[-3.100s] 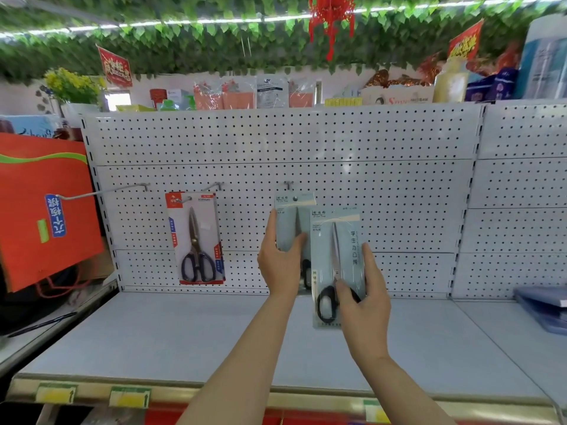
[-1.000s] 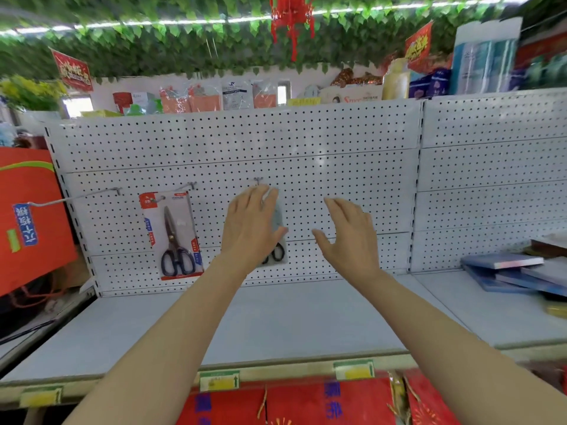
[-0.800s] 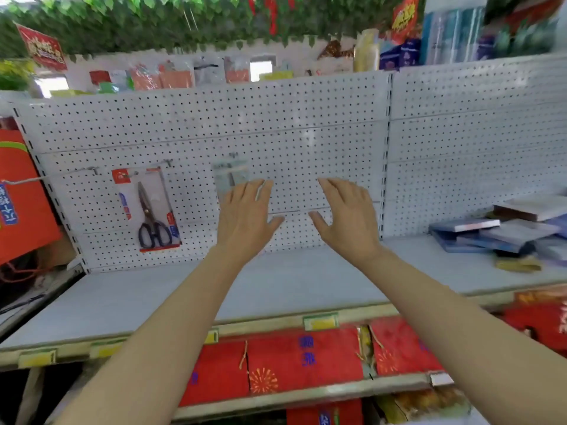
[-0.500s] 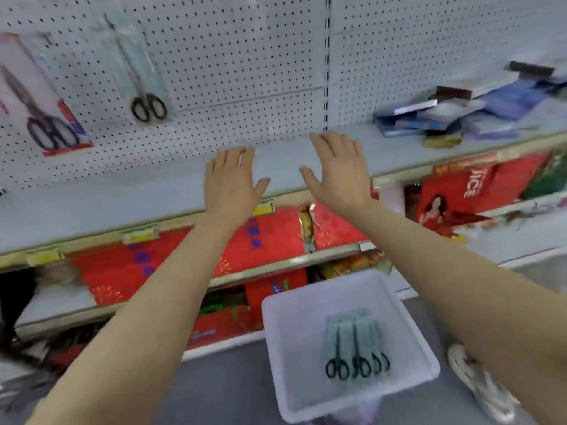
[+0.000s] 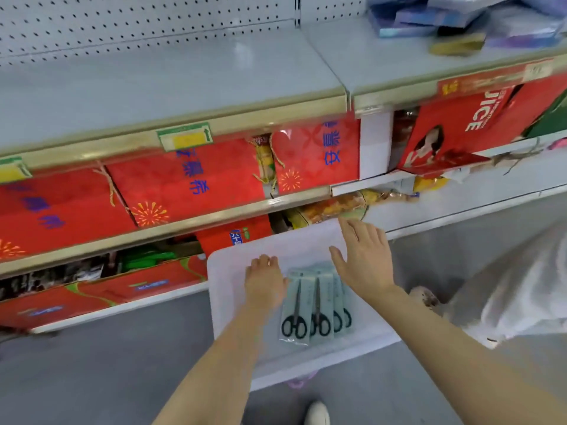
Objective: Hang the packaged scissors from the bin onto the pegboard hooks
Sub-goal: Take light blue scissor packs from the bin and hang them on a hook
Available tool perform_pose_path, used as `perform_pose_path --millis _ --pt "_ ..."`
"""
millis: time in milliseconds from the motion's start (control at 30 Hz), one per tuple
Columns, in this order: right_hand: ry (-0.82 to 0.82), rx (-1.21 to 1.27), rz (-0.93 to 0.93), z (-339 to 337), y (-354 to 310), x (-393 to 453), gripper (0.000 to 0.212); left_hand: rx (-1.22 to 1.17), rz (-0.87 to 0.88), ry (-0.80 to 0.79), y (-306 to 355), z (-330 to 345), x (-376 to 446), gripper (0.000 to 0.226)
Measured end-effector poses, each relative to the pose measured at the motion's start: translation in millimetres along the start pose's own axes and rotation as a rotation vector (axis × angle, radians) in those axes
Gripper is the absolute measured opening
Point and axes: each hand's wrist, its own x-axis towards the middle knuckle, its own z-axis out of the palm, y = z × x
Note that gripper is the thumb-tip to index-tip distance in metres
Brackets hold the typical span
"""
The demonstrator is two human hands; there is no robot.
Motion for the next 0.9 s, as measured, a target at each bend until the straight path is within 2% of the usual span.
perform_pose_path --millis 100,200,267,333,500,633,800,900 --pt "-0.063 -0.026 -0.006 35 20 -23 0.056 -0.059 -0.079 -0.230 10 59 9 0.053" --pt "-0.084 -0.041 0.003 64 35 -44 0.053 -0.296 -0.228 -0.404 23 103 15 0.067" --pt "-0.112 -0.040 0.011 82 42 -59 0.052 -0.394 -0.326 -0.374 34 125 18 0.084" --pt "-0.154 -0.042 0.011 98 45 -74 0.050 -0.355 -0.399 -0.289 42 139 22 0.096" --pt "-0.283 -0.040 0.054 125 47 -100 0.057 -0.268 -0.440 -0.237 43 149 29 0.102" --pt "-0.376 0.004 0.157 141 39 -108 0.060 -0.294 -0.442 -0.252 28 150 25 0.102" --pt "-0.579 0.115 0.321 162 23 -113 0.044 -0.228 -0.457 -0.225 12 151 16 0.089" --pt "-0.674 0.133 0.461 177 12 -114 0.064 -0.344 -0.497 -0.202 -1 149 14 0.076"
